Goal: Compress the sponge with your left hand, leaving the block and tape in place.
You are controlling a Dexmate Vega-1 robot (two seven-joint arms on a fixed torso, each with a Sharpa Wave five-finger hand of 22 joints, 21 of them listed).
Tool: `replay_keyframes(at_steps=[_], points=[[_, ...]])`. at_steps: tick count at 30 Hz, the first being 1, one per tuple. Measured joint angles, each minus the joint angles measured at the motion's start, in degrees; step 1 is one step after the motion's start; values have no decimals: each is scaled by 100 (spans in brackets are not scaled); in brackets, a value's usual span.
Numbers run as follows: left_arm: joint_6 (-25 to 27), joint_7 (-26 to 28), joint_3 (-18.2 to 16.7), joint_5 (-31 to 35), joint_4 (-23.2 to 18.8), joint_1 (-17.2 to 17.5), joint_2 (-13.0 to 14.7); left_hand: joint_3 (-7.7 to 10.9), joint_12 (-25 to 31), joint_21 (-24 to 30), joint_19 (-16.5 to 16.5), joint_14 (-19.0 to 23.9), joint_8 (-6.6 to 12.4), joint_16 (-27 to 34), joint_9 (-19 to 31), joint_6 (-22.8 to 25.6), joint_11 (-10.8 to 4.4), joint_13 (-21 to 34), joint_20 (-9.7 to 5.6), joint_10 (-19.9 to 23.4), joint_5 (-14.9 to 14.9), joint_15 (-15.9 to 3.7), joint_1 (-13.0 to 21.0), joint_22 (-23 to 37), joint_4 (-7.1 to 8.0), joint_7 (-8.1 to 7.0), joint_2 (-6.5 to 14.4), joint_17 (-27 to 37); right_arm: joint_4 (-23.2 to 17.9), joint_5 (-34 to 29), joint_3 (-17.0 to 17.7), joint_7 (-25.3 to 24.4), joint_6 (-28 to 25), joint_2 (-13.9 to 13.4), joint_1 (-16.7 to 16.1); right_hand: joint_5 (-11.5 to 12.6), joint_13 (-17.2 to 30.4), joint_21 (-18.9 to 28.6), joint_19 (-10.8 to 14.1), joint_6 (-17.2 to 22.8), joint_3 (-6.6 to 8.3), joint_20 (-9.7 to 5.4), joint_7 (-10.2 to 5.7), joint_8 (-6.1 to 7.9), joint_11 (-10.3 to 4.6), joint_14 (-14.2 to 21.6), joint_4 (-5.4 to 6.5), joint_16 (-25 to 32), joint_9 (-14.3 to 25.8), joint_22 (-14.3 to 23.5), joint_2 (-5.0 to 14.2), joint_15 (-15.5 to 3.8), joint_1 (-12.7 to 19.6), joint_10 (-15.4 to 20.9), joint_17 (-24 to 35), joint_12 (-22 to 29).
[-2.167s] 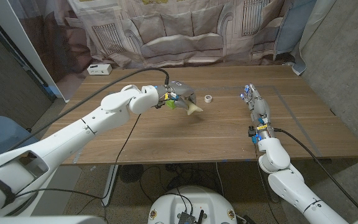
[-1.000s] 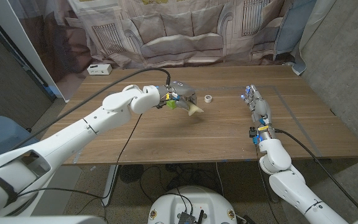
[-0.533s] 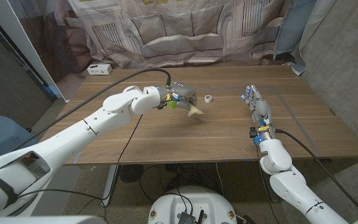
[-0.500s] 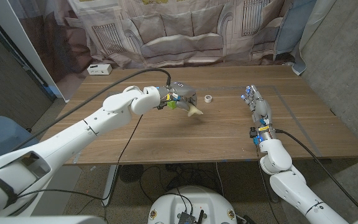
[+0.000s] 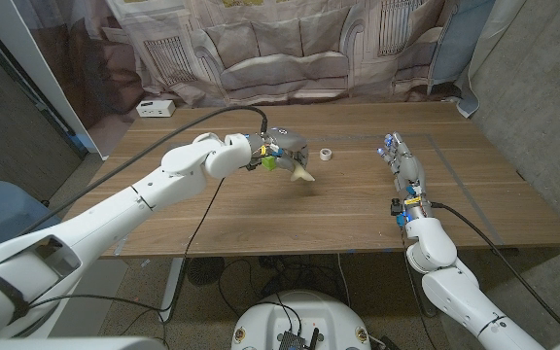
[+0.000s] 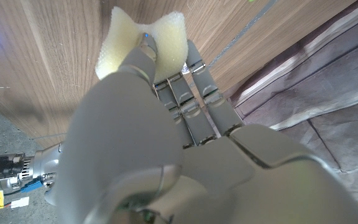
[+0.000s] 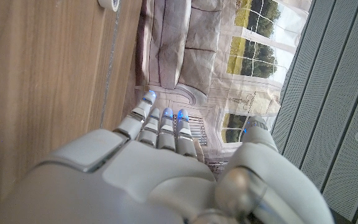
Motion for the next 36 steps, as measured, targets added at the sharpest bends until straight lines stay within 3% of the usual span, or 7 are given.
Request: replay_keyframes(at_steps=[8, 23, 29, 36], points=[[94, -29, 22, -22, -3, 3, -28, 39, 157, 184, 255, 62, 162, 37, 200, 25, 77, 309, -78, -63, -24, 63, 140, -17, 8, 42, -52, 106, -11, -19, 7, -22, 0, 0, -8, 0, 0, 0, 0, 0, 0, 0, 0, 0, 0, 0, 0, 0, 0, 0, 0, 0, 0, 0, 0, 0], [217, -140, 60, -16, -78, 32, -24, 39, 211, 290, 319, 102, 227, 101, 307, 25, 129, 634, -83, -72, -69, 102, 194, -17, 14, 84, -105, 208, -2, -16, 4, -20, -38, -5, 10, 0, -1, 0, 0, 0, 0, 0, 0, 0, 32, 0, 0, 0, 0, 0, 0, 0, 0, 32, 0, 0], [195, -197, 91, -104, 29, -48, -52, 28, 117, 290, 38, 25, 225, -44, 290, -32, 1, 594, -67, -94, -71, 25, 207, -24, 84, 68, -89, 187, 6, -6, -4, -15, -58, -6, 13, 0, -1, 0, 0, 0, 0, 0, 0, 0, 32, 0, 0, 0, 0, 0, 0, 0, 0, 31, 0, 0], [116, -239, 107, -185, 65, -73, -57, 70, -69, 264, -151, -26, 112, -261, 237, -250, 10, 430, -13, -211, -53, -26, 91, -53, 171, 96, 28, 51, -9, -5, -5, -16, -69, -21, 11, 0, -1, 0, 0, 0, 0, 0, 0, 0, 32, 0, 0, 0, 0, 0, 0, 0, 0, 31, 0, 0]])
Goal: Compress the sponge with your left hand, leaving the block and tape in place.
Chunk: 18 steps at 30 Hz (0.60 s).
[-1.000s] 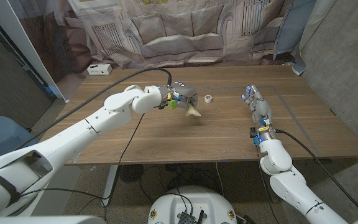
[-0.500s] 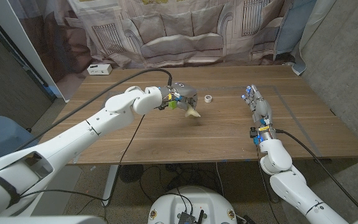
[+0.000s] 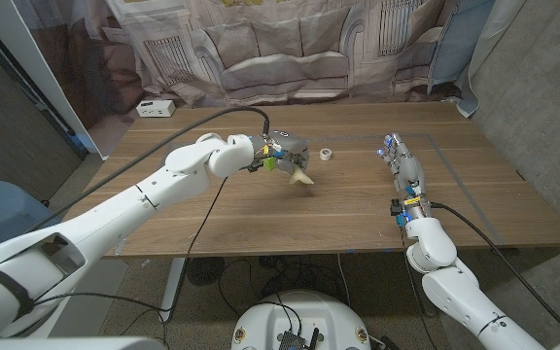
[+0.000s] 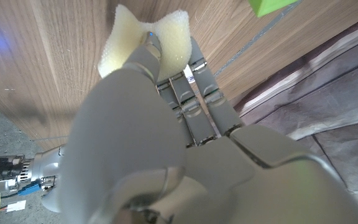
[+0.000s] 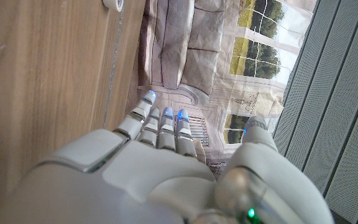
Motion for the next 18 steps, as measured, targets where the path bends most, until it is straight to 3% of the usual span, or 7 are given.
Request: replay_keyframes(at_steps=[4, 11, 18], points=[[-46, -26, 20, -44, 63, -42, 2, 6, -120, -46, -141, -55, -92, -130, -27, -160, 22, -80, 25, -119, 17, -47, -92, -17, 52, 3, 92, -84, -19, -8, 0, -15, -23, -10, 0, 0, 0, 0, 0, 0, 0, 0, 0, 0, 0, 0, 0, 0, 0, 0, 0, 0, 0, 0, 0, 0], [-97, -34, 25, -100, 88, -48, 49, 7, -407, -108, -379, -464, -275, -415, -99, -412, 45, -284, 42, -390, 17, 97, -127, -44, 101, 8, 325, -286, -31, -15, -7, -15, -59, -20, 25, 0, 0, 0, 0, 0, 0, 0, 0, 0, 0, 0, 0, 0, 0, 0, 0, 0, 0, 0, 0, 0], [-162, -36, 25, -139, 88, -34, 73, 47, -639, -193, -588, -764, -530, -579, -204, -743, 106, -481, 69, -591, 19, 211, -317, -44, 141, 75, 333, -412, -28, -15, -28, -1, -65, -22, 63, 0, 0, 0, 0, 0, 0, 0, 0, 0, 0, 0, 0, 0, 0, 0, 0, 0, 0, 0, 0, 0]])
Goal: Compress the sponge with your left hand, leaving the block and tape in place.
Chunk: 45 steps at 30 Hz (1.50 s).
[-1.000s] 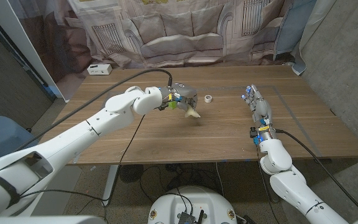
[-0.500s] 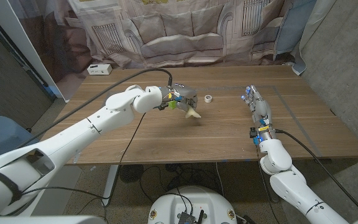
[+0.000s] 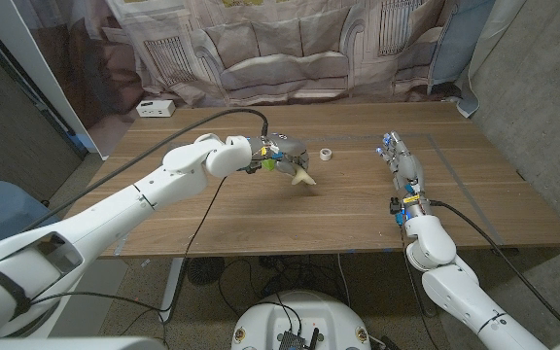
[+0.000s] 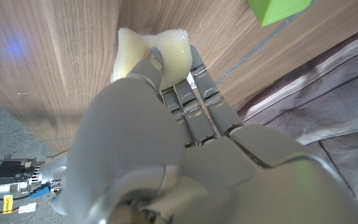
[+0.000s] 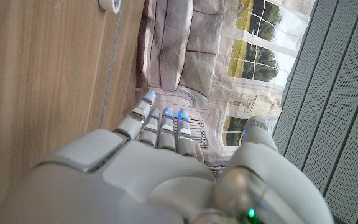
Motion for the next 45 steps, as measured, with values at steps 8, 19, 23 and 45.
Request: replay_keyframes(at_steps=[8, 19, 23, 45], points=[[-66, -27, -17, -29, -15, 49, 70, -17, -123, -73, -133, -181, -117, -62, -75, -94, 18, -121, 4, -104, 19, 59, -139, 0, 32, -13, -111, -55, 17, 12, -16, 43, -16, -9, 21, 0, 0, 0, 0, 0, 0, 0, 0, 0, 0, 0, 0, 0, 0, 0, 0, 0, 0, 0, 30, 0], [-113, -100, -14, -9, -18, 66, 98, -39, -197, -149, -262, -343, -228, -104, -170, -113, 20, -243, 56, -163, 20, 122, -295, 1, 55, -31, -149, -81, 22, 26, -26, 56, -30, -21, 28, 0, 0, 0, 0, 0, 0, 0, 0, 0, 0, 0, 0, 0, 0, 0, 0, 0, 0, 0, 29, 0], [-120, -49, -12, -5, -11, 104, 96, -39, -210, -149, -229, -246, -229, -58, -219, -86, -17, -302, 24, -97, 19, 29, -370, 1, 55, -54, -133, -107, 22, 29, -26, 56, -30, -24, 17, 0, 0, 0, 0, 0, 0, 0, 0, 0, 0, 0, 0, 0, 0, 0, 0, 0, 0, 0, 29, 0], [-319, 709, -44, 206, 175, 386, 104, -57, -237, -149, -162, -124, -312, -12, -333, 48, -72, -475, -1, 13, 19, -50, -589, 2, 36, -82, -277, -160, 21, 48, -20, 48, -63, -43, -5, 0, 0, 0, 0, 0, 0, 0, 0, 0, 0, 0, 0, 0, 0, 0, 0, 0, 0, 0, 28, 0]])
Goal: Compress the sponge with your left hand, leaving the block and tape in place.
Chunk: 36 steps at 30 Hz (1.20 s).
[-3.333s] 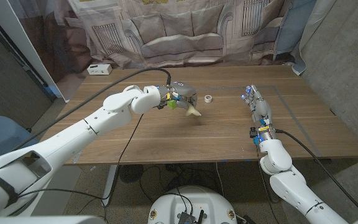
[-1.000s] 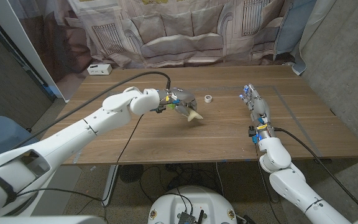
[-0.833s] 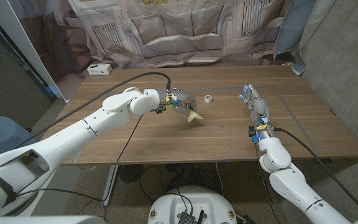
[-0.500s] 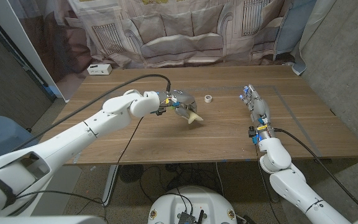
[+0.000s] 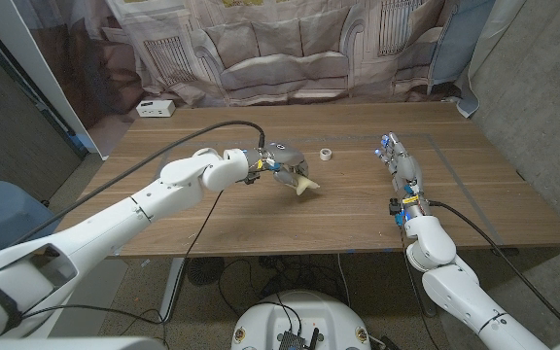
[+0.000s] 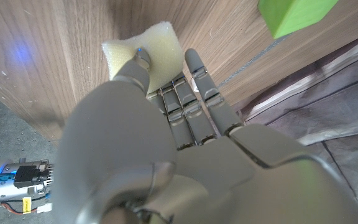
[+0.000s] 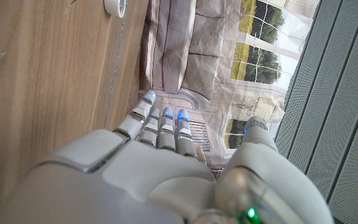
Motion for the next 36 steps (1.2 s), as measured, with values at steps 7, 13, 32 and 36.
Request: replay_keyframes(at_steps=[7, 13, 32, 36], points=[[-78, 211, 5, 88, 103, 47, 0, 0, 0, 0, 0, 0, -21, 0, -26, -1, 11, -38, 0, -12, 0, 0, -22, 0, 0, 0, 22, 0, -9, 1, -2, -12, -27, -3, 6, 0, 0, 0, 0, 0, 0, 0, 0, 0, 0, 0, 0, 0, 0, 0, 0, 0, 0, 0, 0, 0], [-169, 424, 21, 154, 195, 75, 1, 0, -21, 0, 0, 0, -45, 0, -56, -1, 11, -65, 0, -12, 0, 0, -69, 0, 0, -1, 9, 0, -19, 1, -8, -22, -60, -8, 29, 0, 0, 0, 0, 0, 0, 0, 0, 0, 0, 0, 0, 0, 0, 0, 0, 0, 0, 0, -1, 0], [-312, 694, 110, 335, 459, 87, -24, -64, -86, 0, -22, -71, -133, 0, -131, -24, 50, -181, -21, -136, 0, 34, -336, -1, 64, -23, -76, -26, 49, 14, -38, -28, -105, 6, 127, 0, 0, 0, 0, 0, 0, 0, 0, 0, 0, 0, 0, 0, 0, 0, 0, 0, 0, 0, -1, 0], [-320, 694, 141, 364, 490, 72, -27, -88, -87, 0, -53, -117, -136, -28, -159, -24, 70, -209, -52, -176, 0, 49, -379, -1, 87, -23, -76, -26, 71, 23, -53, -8, -105, 16, 144, 0, 0, 0, 0, 0, 0, 0, 0, 0, 0, 0, 0, 0, 0, 0, 0, 0, 0, 0, -1, 0]])
